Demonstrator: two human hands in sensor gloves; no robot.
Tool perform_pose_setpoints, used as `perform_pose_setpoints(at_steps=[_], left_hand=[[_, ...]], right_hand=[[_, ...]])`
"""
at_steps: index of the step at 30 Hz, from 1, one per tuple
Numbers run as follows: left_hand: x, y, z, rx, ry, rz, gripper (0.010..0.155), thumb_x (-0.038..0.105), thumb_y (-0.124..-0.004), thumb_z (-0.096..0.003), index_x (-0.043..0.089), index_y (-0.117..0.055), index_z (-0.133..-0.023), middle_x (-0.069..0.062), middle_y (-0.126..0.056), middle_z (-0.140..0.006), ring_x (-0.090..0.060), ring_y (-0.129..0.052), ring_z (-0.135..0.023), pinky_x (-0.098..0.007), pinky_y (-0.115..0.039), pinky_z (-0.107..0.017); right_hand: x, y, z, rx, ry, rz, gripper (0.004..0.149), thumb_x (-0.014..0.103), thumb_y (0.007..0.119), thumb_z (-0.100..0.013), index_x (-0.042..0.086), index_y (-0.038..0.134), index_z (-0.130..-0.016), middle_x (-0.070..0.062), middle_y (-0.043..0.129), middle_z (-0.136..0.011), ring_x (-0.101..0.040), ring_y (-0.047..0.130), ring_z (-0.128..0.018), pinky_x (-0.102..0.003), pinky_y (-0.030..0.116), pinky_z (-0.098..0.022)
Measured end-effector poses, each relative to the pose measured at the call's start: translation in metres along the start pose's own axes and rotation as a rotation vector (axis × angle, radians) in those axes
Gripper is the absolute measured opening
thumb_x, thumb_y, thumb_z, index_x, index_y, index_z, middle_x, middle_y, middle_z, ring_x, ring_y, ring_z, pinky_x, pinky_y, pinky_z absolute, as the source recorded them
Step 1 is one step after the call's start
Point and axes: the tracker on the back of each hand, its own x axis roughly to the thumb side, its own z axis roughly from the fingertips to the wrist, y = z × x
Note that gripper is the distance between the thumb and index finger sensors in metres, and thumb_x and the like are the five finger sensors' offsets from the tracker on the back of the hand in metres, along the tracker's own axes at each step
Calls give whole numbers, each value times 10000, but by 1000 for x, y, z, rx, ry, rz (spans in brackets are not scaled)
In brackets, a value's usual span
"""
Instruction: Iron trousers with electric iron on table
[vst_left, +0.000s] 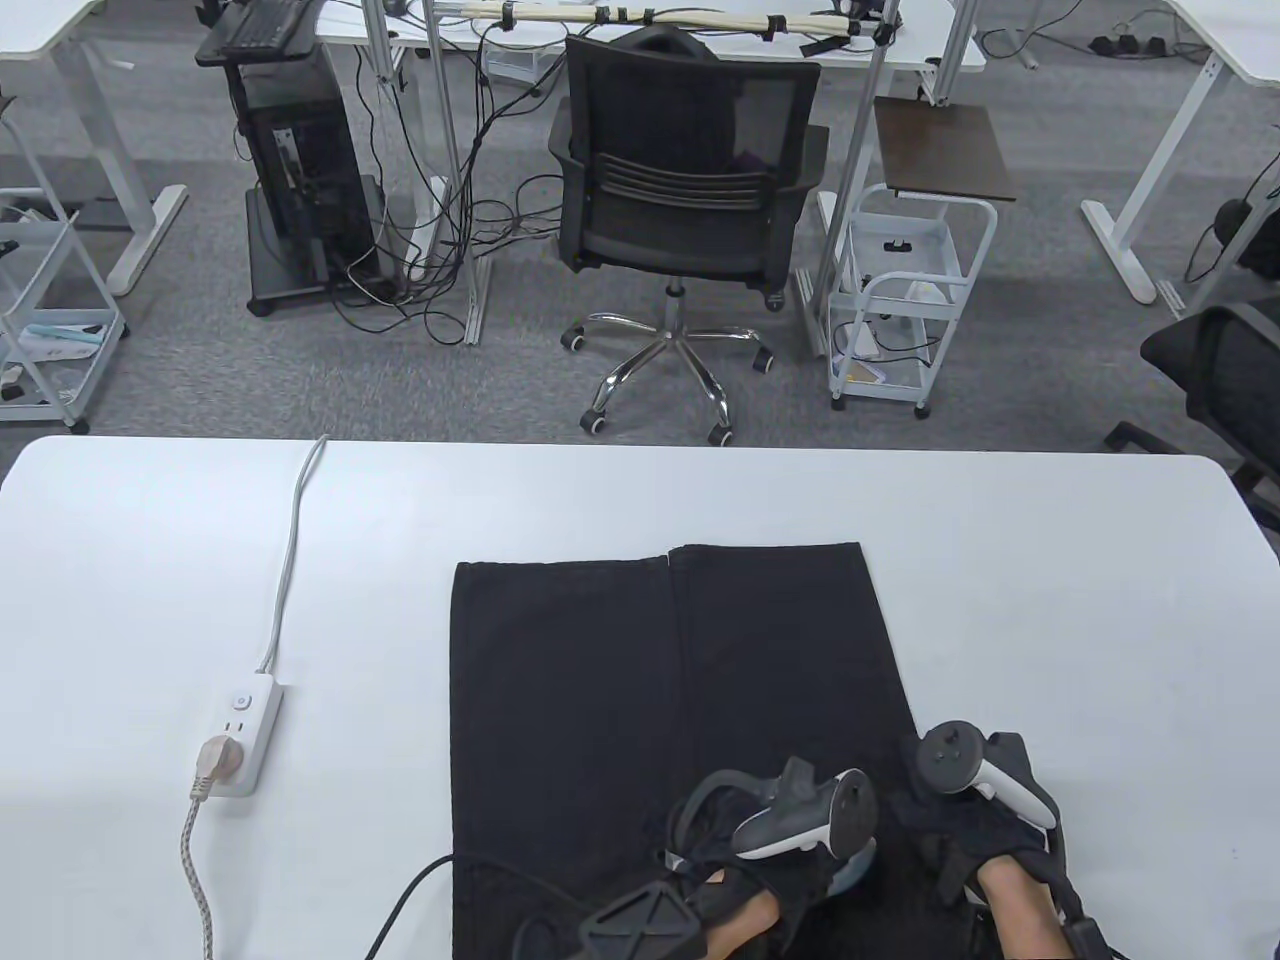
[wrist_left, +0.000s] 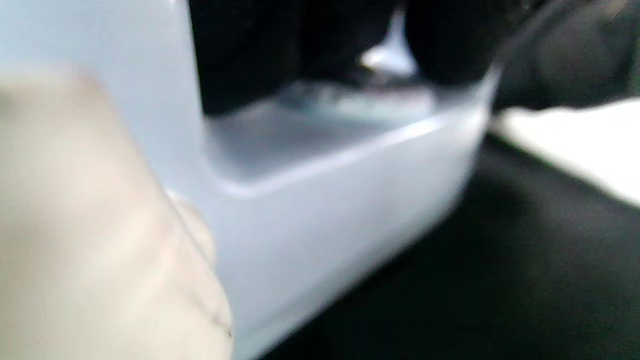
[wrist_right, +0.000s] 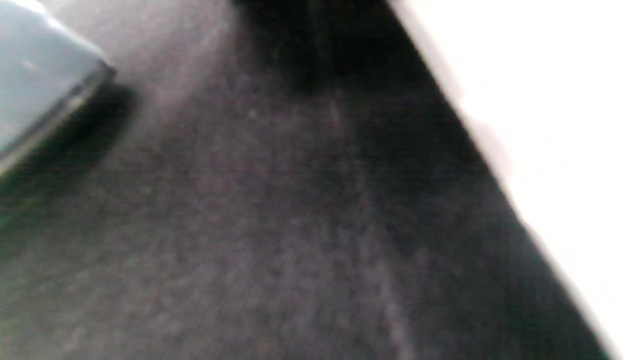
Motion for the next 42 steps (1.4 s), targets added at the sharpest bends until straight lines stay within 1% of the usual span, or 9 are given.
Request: perform_pose_setpoints(at_steps=[3,8,15,22,25,28,31,37,42], left_hand=[[-22,13,13,12,-18,189,461,512,-821,-557,117,-780,-792,23,-965,-481,-132,-1003,-383,-480,-848,-512],[-73,61,51,98,-11,583,487,486,-850,-562,77,-770,-816,-43,-986,-566,-195,-1038,-480,-544,-836,-537],[-166,136,127,430,138,734,516,472,-884,-555,58,-761,-838,-102,-988,-661,-257,-1070,-606,-606,-828,-564],[-270,165,195,659,248,949,567,473,-917,-540,39,-759,-868,-168,-977,-751,-351,-1056,-716,-659,-794,-596],[-307,168,210,763,291,975,556,462,-927,-535,50,-759,-869,-169,-972,-766,-360,-1048,-737,-671,-771,-614],[-345,168,214,854,365,910,550,456,-929,-528,71,-747,-876,-155,-961,-785,-349,-1038,-764,-672,-749,-637],[-377,158,204,886,453,834,546,450,-937,-519,92,-738,-880,-139,-952,-809,-377,-1023,-808,-677,-723,-656],[-424,117,160,851,522,917,553,441,-945,-504,103,-733,-886,-130,-951,-817,-369,-1020,-822,-669,-709,-673],[-442,87,129,810,535,948,553,437,-949,-496,112,-729,-886,-123,-947,-829,-368,-1014,-837,-668,-690,-686]], right_hand=[[-1,1,0,-3,1,1,694,400,452,-619,190,-26,-1077,-180,-145,-1093,-515,-107,-958,-785,135,-607],[-1,1,1,-5,2,3,697,404,453,-620,192,-31,-1074,-179,-151,-1091,-514,-111,-956,-784,130,-605],[-1,3,2,-14,10,9,700,408,451,-620,191,-36,-1073,-181,-152,-1089,-518,-110,-954,-786,133,-604],[0,3,2,-13,12,12,701,410,450,-619,190,-38,-1072,-184,-155,-1088,-520,-110,-954,-788,135,-602],[0,3,2,-11,14,17,701,410,448,-619,187,-40,-1071,-186,-154,-1087,-524,-108,-954,-790,139,-603],[1,3,2,-8,15,20,702,410,447,-620,185,-42,-1070,-190,-156,-1086,-526,-108,-953,-792,140,-602],[1,3,2,-6,17,25,703,410,446,-619,181,-43,-1070,-192,-156,-1085,-531,-106,-953,-793,145,-603],[2,3,1,-4,18,29,705,410,445,-620,176,-45,-1069,-199,-157,-1084,-537,-104,-951,-794,148,-603],[3,3,1,-1,20,32,705,411,443,-620,173,-47,-1068,-200,-159,-1083,-540,-105,-950,-795,149,-603]])
